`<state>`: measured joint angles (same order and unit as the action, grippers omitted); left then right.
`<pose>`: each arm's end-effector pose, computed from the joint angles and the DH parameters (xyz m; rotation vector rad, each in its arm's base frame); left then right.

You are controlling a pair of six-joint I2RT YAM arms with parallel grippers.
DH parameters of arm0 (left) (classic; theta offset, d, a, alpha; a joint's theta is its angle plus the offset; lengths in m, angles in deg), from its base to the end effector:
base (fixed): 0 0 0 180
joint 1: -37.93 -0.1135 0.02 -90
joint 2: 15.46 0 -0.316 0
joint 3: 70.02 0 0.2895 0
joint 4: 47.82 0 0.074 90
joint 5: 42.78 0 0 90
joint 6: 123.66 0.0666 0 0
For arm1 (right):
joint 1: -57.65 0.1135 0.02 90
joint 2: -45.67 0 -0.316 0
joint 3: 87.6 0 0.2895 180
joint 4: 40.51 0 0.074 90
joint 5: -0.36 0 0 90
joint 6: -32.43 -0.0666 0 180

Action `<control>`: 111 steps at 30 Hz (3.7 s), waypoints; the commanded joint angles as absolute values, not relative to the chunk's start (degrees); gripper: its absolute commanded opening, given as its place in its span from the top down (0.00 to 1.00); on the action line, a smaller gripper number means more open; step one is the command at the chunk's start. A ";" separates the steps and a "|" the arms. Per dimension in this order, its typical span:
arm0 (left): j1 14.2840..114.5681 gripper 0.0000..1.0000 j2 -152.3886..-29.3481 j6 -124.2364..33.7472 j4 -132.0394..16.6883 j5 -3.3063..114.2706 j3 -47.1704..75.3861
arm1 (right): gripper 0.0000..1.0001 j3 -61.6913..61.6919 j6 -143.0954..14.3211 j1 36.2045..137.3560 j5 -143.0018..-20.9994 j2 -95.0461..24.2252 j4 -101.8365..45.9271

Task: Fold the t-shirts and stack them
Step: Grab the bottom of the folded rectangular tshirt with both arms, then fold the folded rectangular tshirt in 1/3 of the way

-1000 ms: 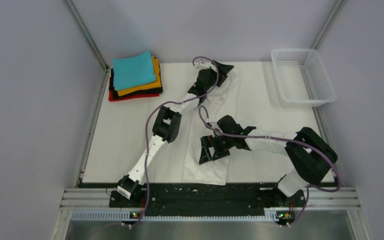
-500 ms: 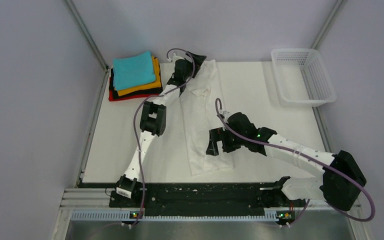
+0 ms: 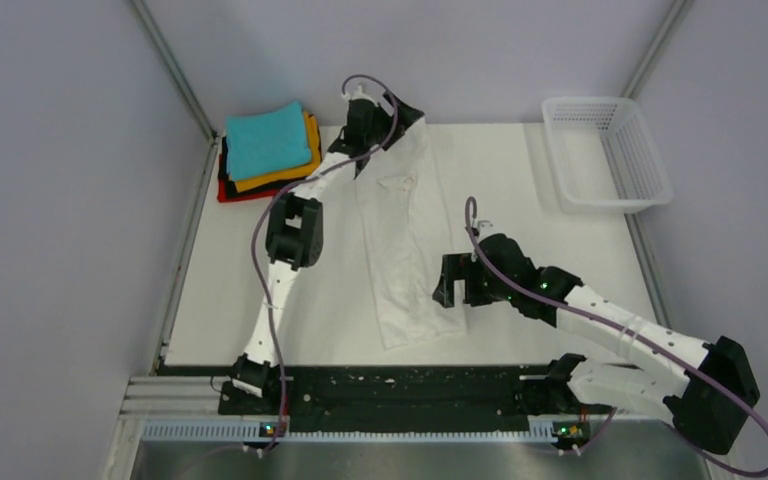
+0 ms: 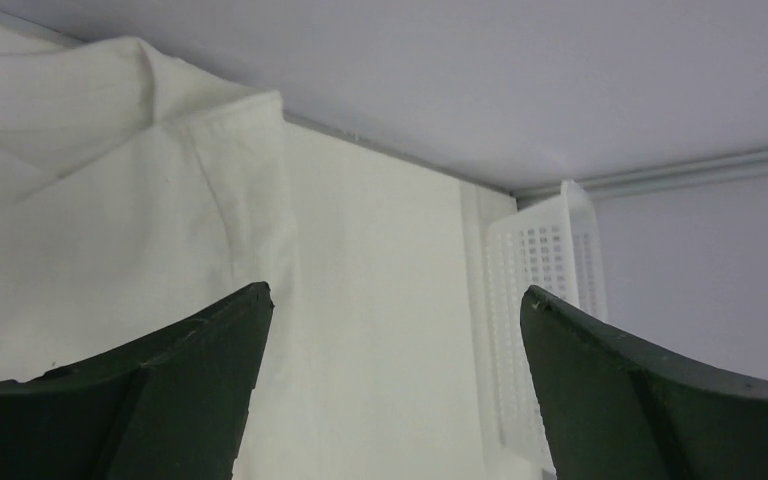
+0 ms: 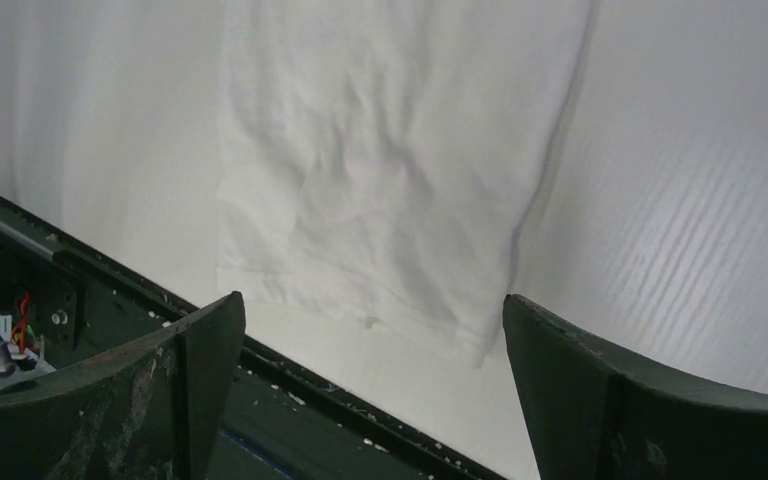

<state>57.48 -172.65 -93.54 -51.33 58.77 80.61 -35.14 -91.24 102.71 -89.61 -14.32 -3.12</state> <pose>0.6891 -0.2589 0.1786 -0.5017 1.8313 -1.1603 0.1755 0.1759 0.2499 -0.2440 2.4442 0.6471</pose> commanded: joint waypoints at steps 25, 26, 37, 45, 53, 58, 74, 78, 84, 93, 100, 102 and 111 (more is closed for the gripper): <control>103.06 0.03 -88.19 -101.96 -84.61 30.65 -16.95 | 0.26 -45.69 -102.20 103.59 -89.40 -21.19 -6.34; 103.61 0.04 -90.51 -102.71 -84.82 30.96 -16.56 | 0.27 -46.08 -102.42 103.73 -89.33 -21.15 -6.84; 107.36 0.26 -98.15 -109.34 -88.42 29.33 -15.80 | 0.36 -48.04 -104.42 104.10 -90.34 -23.10 -9.94; 107.36 0.37 -98.75 -113.73 -85.05 27.75 -19.94 | 0.43 -48.78 -104.24 104.23 -90.85 -25.41 -8.62; 107.43 0.68 -97.70 -115.03 -87.43 28.06 -21.05 | 0.71 -51.49 -104.95 104.20 -92.44 -21.87 -3.02; 107.96 0.87 -95.05 -115.38 -90.30 28.46 -22.12 | 0.88 -52.59 -105.91 104.19 -92.77 -18.54 0.71; 115.04 1.00 -94.01 -117.70 -96.76 30.10 -17.16 | 1.00 -53.29 -103.12 104.18 -81.47 -6.34 4.95; 115.02 1.00 -90.99 -116.86 -95.86 28.22 -15.68 | 1.00 -48.31 -101.53 104.18 -81.56 -4.15 7.42; 109.13 1.00 -89.37 -110.08 -93.43 24.58 -11.22 | 1.00 -39.46 -97.57 103.34 -85.34 -9.65 7.34; 91.32 1.00 -94.33 -92.04 -86.85 29.96 -3.31 | 1.00 -27.14 -91.73 95.68 -88.00 -21.58 -3.43; 80.69 1.00 -98.97 -84.49 -85.62 34.37 2.31 | 1.00 -16.82 -88.12 91.52 -87.10 -34.39 -7.33; 77.74 1.00 -100.30 -82.66 -84.47 36.48 3.12 | 1.00 -14.04 -87.38 90.54 -86.75 -37.47 -8.30; 69.84 1.00 -109.58 -77.33 -82.65 41.95 10.69 | 1.00 -4.89 -85.92 86.28 -86.04 -48.21 -9.78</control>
